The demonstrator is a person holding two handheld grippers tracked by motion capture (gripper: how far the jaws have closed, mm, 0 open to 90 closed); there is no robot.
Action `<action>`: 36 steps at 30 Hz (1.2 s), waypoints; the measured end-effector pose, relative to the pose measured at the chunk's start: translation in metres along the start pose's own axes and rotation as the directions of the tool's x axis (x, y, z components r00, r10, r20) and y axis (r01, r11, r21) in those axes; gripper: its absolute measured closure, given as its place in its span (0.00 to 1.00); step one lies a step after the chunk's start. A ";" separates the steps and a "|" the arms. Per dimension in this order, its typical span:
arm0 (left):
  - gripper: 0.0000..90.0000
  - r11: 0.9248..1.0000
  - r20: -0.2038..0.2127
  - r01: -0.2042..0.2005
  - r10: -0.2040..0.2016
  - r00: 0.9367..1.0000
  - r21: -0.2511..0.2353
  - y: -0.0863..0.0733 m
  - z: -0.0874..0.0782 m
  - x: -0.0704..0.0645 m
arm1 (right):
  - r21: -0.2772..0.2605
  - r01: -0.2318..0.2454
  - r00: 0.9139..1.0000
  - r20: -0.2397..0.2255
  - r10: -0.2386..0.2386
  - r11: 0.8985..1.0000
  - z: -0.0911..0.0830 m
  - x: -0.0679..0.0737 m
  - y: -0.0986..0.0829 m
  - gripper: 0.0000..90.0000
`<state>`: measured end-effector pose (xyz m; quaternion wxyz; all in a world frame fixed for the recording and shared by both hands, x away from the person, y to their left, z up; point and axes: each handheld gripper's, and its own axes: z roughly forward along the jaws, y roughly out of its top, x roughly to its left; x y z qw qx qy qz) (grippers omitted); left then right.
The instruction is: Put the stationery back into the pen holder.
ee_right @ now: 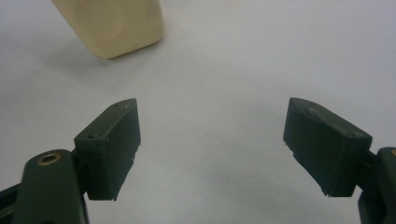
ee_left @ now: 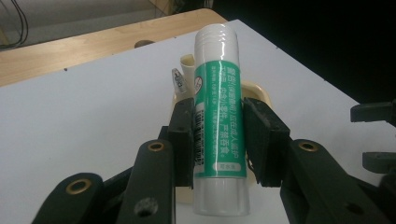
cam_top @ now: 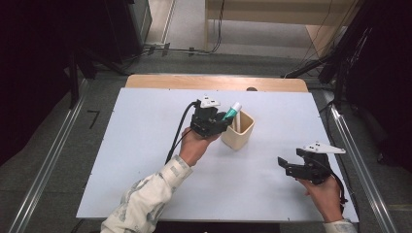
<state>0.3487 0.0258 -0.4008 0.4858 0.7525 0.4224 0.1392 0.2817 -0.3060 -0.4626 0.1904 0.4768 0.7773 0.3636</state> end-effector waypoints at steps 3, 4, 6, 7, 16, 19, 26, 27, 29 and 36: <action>0.74 1.000 -0.001 0.006 -0.006 1.000 0.002 0.001 0.003 -0.001 | 0.001 -0.001 1.000 -0.001 0.001 1.000 0.000 0.000 0.000 0.19; 0.74 1.000 0.000 0.004 -0.004 1.000 0.008 0.001 0.005 -0.001 | 0.001 0.000 1.000 -0.002 0.000 1.000 0.000 0.000 0.000 0.19; 0.74 1.000 -0.001 0.003 -0.003 1.000 0.010 0.001 0.007 -0.001 | 0.001 -0.001 1.000 0.000 0.001 1.000 0.000 0.000 0.000 0.19; 0.74 1.000 0.001 0.003 -0.003 1.000 0.013 0.002 0.008 -0.001 | 0.001 -0.002 1.000 0.000 0.002 1.000 0.000 -0.001 0.000 0.19; 0.74 1.000 -0.005 0.011 -0.011 1.000 0.014 0.007 0.019 -0.003 | -0.001 -0.004 1.000 -0.001 0.004 1.000 -0.001 -0.002 0.000 0.19; 0.74 1.000 -0.008 0.016 -0.015 1.000 0.014 0.007 0.022 -0.003 | -0.001 -0.003 1.000 -0.001 0.003 1.000 -0.001 -0.002 0.000 0.19; 0.74 1.000 -0.007 0.023 -0.023 1.000 0.013 0.012 0.026 -0.004 | -0.003 -0.004 1.000 0.000 0.004 1.000 -0.001 -0.001 0.000 0.19; 0.74 1.000 -0.006 0.020 -0.020 1.000 0.016 0.014 0.027 -0.005 | -0.004 -0.004 1.000 0.001 0.004 1.000 -0.001 -0.001 0.000 0.19; 0.74 1.000 -0.005 0.022 -0.022 1.000 0.009 0.015 0.029 -0.007 | -0.005 -0.002 1.000 -0.001 0.002 1.000 -0.001 -0.001 0.000 0.19; 0.74 1.000 -0.006 0.015 -0.015 1.000 0.025 0.016 0.039 -0.010 | -0.005 -0.004 1.000 0.000 0.004 1.000 -0.002 -0.002 0.000 0.19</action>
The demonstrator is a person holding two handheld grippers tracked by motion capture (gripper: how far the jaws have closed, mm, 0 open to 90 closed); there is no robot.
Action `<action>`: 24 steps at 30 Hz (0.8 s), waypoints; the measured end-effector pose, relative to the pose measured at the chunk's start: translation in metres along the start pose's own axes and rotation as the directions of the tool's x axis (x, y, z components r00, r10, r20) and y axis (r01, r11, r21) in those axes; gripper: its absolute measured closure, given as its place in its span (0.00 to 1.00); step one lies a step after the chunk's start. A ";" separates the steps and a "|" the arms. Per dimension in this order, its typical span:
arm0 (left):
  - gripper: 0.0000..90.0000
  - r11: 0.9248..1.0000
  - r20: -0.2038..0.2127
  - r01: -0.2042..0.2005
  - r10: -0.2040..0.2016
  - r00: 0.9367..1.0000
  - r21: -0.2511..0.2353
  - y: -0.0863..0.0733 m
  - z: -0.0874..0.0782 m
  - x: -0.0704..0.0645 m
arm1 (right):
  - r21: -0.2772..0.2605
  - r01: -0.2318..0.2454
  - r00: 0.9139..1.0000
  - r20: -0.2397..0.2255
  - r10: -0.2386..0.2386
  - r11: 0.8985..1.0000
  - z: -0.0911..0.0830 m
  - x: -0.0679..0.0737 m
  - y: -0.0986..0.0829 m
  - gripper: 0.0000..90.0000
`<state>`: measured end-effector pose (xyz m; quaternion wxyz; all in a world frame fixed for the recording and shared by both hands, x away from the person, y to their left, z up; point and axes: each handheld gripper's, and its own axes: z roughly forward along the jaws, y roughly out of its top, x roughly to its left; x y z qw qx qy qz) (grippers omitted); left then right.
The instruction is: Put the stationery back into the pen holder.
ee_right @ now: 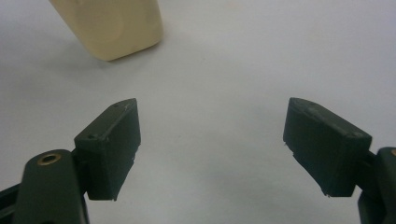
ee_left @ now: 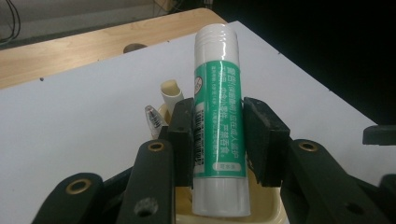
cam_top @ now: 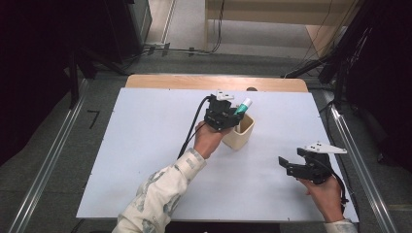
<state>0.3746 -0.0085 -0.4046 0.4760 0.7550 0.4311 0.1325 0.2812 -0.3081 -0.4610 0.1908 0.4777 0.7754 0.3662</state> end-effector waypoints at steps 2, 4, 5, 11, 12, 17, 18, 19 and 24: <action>0.74 1.000 -0.003 0.003 -0.003 1.000 0.003 -0.001 0.003 0.000 | 0.000 0.001 1.000 0.000 -0.001 1.000 0.000 0.000 0.000 0.19; 0.74 1.000 -0.004 0.004 -0.004 1.000 0.011 -0.001 0.004 0.000 | -0.001 0.000 1.000 0.000 0.000 1.000 0.000 0.000 0.000 0.19; 0.74 1.000 -0.005 0.001 -0.001 1.000 0.010 -0.002 0.006 0.001 | -0.001 0.000 1.000 0.000 0.000 1.000 0.000 0.000 0.000 0.19; 0.74 1.000 -0.002 -0.002 0.002 1.000 0.019 -0.003 0.009 -0.002 | -0.001 -0.001 1.000 -0.001 0.001 1.000 -0.001 0.000 0.000 0.19; 0.74 1.000 -0.003 -0.004 0.004 1.000 0.020 -0.004 0.010 -0.002 | -0.001 0.000 1.000 -0.002 0.000 1.000 0.000 0.000 0.000 0.19; 0.74 0.999 -0.006 -0.012 0.013 1.000 0.032 -0.005 0.013 -0.003 | 0.000 -0.001 1.000 -0.001 0.001 1.000 0.000 0.000 0.000 0.19; 0.74 0.999 -0.005 -0.013 0.013 1.000 0.035 -0.006 0.014 -0.004 | 0.000 0.000 1.000 -0.001 0.000 1.000 0.000 0.000 0.000 0.19; 0.74 0.999 -0.005 -0.015 0.015 1.000 0.034 -0.006 0.015 -0.004 | 0.000 0.000 1.000 -0.001 0.000 1.000 0.000 0.000 0.000 0.19; 0.74 0.999 -0.007 -0.030 0.030 1.000 0.038 -0.008 0.015 -0.004 | -0.002 -0.003 1.000 -0.004 0.003 1.000 -0.001 -0.001 0.000 0.19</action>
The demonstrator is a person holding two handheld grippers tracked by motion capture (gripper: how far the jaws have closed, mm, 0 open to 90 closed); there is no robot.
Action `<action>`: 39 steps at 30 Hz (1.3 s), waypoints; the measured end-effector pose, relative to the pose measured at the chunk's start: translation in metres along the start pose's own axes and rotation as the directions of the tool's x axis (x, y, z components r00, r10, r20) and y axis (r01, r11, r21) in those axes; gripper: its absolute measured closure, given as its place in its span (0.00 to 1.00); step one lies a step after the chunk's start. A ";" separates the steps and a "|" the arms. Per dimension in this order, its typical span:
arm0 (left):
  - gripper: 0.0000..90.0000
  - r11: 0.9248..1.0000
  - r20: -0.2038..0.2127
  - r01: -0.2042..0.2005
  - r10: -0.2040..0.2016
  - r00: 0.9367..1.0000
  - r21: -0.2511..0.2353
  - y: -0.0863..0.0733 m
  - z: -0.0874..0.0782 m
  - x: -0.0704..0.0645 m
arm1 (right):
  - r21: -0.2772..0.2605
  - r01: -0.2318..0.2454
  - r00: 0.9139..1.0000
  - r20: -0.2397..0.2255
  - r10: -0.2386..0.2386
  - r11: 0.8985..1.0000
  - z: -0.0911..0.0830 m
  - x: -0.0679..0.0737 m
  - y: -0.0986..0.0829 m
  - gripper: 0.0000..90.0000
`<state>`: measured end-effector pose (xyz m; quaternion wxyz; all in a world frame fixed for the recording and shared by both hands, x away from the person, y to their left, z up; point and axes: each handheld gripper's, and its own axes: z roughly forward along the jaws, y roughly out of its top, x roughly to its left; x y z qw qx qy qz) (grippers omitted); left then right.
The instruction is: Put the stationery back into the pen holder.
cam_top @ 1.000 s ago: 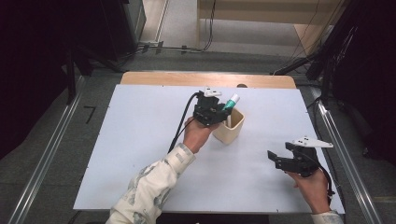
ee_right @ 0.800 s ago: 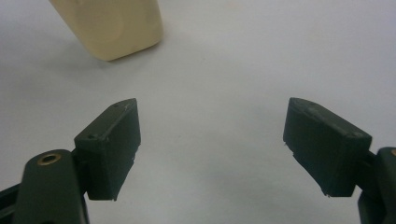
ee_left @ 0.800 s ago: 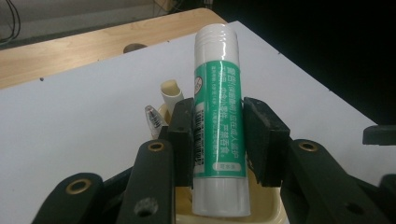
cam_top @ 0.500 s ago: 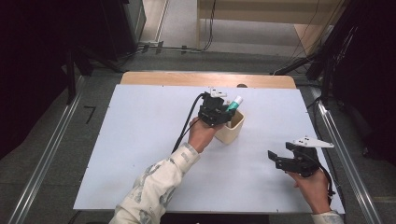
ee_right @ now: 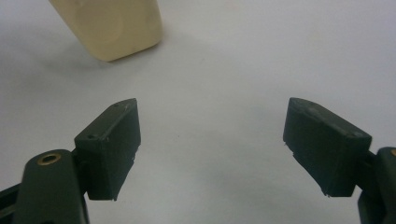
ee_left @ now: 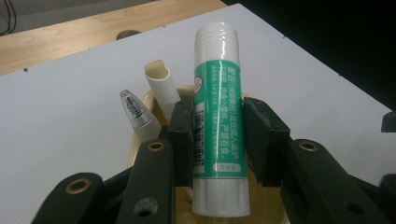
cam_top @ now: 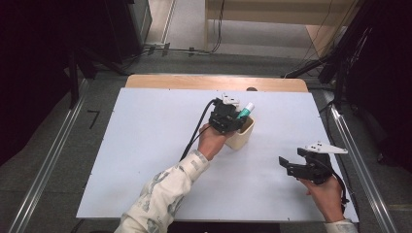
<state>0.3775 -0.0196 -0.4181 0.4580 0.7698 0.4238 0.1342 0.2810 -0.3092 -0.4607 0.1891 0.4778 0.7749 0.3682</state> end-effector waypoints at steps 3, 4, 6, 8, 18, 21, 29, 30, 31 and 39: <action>0.73 1.000 -0.003 -0.002 0.002 1.000 0.006 -0.001 0.001 0.000 | 0.001 0.002 1.000 0.001 -0.002 1.000 0.000 0.000 0.000 0.19; 0.73 1.000 -0.003 -0.002 0.002 1.000 0.006 -0.002 0.001 0.000 | 0.001 0.003 1.000 0.001 -0.003 1.000 0.000 0.000 0.000 0.19; 0.73 1.000 -0.004 -0.005 0.005 1.000 0.013 -0.003 0.001 0.001 | 0.001 0.004 1.000 0.001 -0.004 1.000 0.000 0.001 0.000 0.19; 0.73 1.000 -0.004 -0.005 0.005 1.000 0.011 -0.004 0.001 0.001 | 0.002 0.003 1.000 0.002 -0.003 1.000 0.000 0.000 0.000 0.19; 0.69 1.000 0.008 0.000 0.000 1.000 0.000 -0.003 0.001 0.001 | 0.002 0.002 1.000 0.003 -0.002 1.000 0.001 0.000 0.000 0.19; 0.66 1.000 0.011 -0.001 0.001 1.000 -0.006 -0.003 -0.001 0.001 | 0.002 0.003 1.000 0.002 -0.003 1.000 0.001 0.000 0.000 0.19; 0.59 1.000 0.025 -0.003 0.003 1.000 -0.015 -0.003 -0.012 0.003 | 0.004 0.004 1.000 0.002 -0.004 1.000 0.001 0.000 0.000 0.19; 0.57 1.000 0.029 -0.003 0.004 1.000 -0.017 -0.003 -0.014 0.003 | 0.006 0.003 1.000 0.001 -0.003 1.000 0.001 0.000 0.000 0.19; 0.56 1.000 0.031 -0.005 0.006 1.000 -0.020 -0.003 -0.016 0.002 | 0.005 0.004 1.000 0.001 -0.004 1.000 0.001 0.000 0.000 0.19; 0.43 0.999 0.010 -0.005 0.005 1.000 -0.037 -0.009 -0.029 0.003 | 0.005 0.003 1.000 0.004 -0.003 1.000 0.001 0.001 0.000 0.19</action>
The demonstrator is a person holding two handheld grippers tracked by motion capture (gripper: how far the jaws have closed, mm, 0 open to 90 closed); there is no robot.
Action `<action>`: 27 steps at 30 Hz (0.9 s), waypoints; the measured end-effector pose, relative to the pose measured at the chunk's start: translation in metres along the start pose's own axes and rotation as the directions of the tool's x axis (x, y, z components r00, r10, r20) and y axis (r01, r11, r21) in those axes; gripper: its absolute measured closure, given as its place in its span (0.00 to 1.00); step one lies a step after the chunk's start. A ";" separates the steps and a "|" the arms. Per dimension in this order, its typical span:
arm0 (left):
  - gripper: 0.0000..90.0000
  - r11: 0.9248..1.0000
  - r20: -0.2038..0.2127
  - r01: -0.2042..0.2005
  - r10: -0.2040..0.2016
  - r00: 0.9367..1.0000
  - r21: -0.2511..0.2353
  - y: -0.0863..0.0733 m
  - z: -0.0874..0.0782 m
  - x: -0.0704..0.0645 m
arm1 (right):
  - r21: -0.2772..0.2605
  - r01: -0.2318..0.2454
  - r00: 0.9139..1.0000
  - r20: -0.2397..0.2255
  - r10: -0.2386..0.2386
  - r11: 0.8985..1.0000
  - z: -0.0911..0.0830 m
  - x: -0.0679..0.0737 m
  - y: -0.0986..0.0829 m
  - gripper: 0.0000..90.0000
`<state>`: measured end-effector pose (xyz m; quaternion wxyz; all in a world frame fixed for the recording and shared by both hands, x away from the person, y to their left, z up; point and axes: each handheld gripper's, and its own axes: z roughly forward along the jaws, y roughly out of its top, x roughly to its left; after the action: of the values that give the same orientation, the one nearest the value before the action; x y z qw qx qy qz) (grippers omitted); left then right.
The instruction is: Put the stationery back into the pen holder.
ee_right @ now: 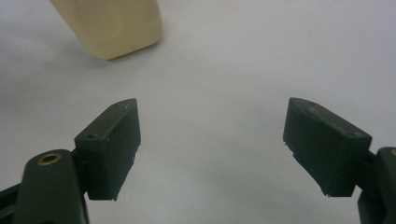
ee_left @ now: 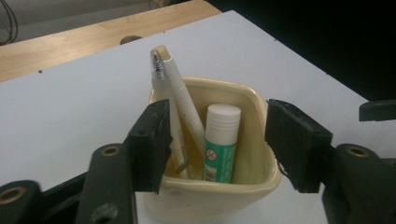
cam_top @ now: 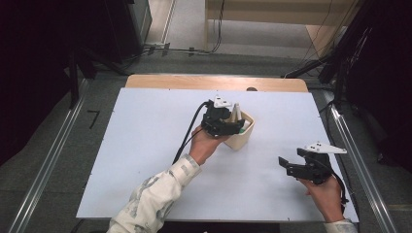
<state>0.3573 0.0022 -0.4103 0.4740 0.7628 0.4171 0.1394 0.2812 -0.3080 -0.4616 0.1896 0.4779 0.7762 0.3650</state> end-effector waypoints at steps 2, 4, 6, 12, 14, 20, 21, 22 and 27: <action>0.41 1.000 -0.005 0.004 -0.004 1.000 -0.005 -0.002 -0.002 0.002 | -0.001 0.000 1.000 0.001 0.000 1.000 0.000 0.000 0.000 0.19; 0.38 1.000 -0.010 0.008 -0.008 1.000 -0.005 -0.004 -0.004 0.003 | -0.001 0.000 1.000 0.003 0.000 1.000 0.000 0.000 0.000 0.19; 0.35 1.000 -0.017 0.009 -0.009 1.000 -0.007 -0.006 -0.007 0.005 | 0.001 -0.001 1.000 0.001 0.001 1.000 0.000 0.000 0.000 0.19; 0.29 1.000 -0.035 0.018 -0.019 0.999 -0.022 -0.019 -0.018 0.008 | 0.002 -0.002 1.000 0.000 0.002 1.000 0.000 0.000 0.000 0.19; 0.27 1.000 -0.046 0.018 -0.019 0.999 -0.020 -0.022 -0.023 0.010 | 0.004 -0.004 1.000 0.001 0.004 1.000 0.000 0.000 -0.001 0.19; 0.21 0.999 -0.082 0.047 -0.049 0.995 -0.026 -0.037 -0.036 0.019 | 0.004 0.000 1.000 0.003 0.000 1.000 0.000 0.001 -0.001 0.19; 0.21 0.998 -0.087 0.050 -0.052 0.995 -0.031 -0.039 -0.039 0.020 | 0.005 -0.001 1.000 0.003 0.001 1.000 0.001 0.001 -0.001 0.19; 0.21 0.998 -0.095 0.049 -0.052 0.994 -0.029 -0.041 -0.041 0.021 | 0.005 0.000 1.000 0.003 0.000 1.000 0.001 0.001 -0.001 0.19; 0.19 0.997 -0.108 0.070 -0.074 0.991 -0.033 -0.053 -0.051 0.029 | 0.009 0.000 1.000 0.005 0.000 1.000 0.001 0.002 -0.001 0.19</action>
<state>0.3168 0.0660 -0.4337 0.4665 0.7314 0.4676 0.1698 0.2803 -0.3062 -0.4632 0.1896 0.4796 0.7773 0.3603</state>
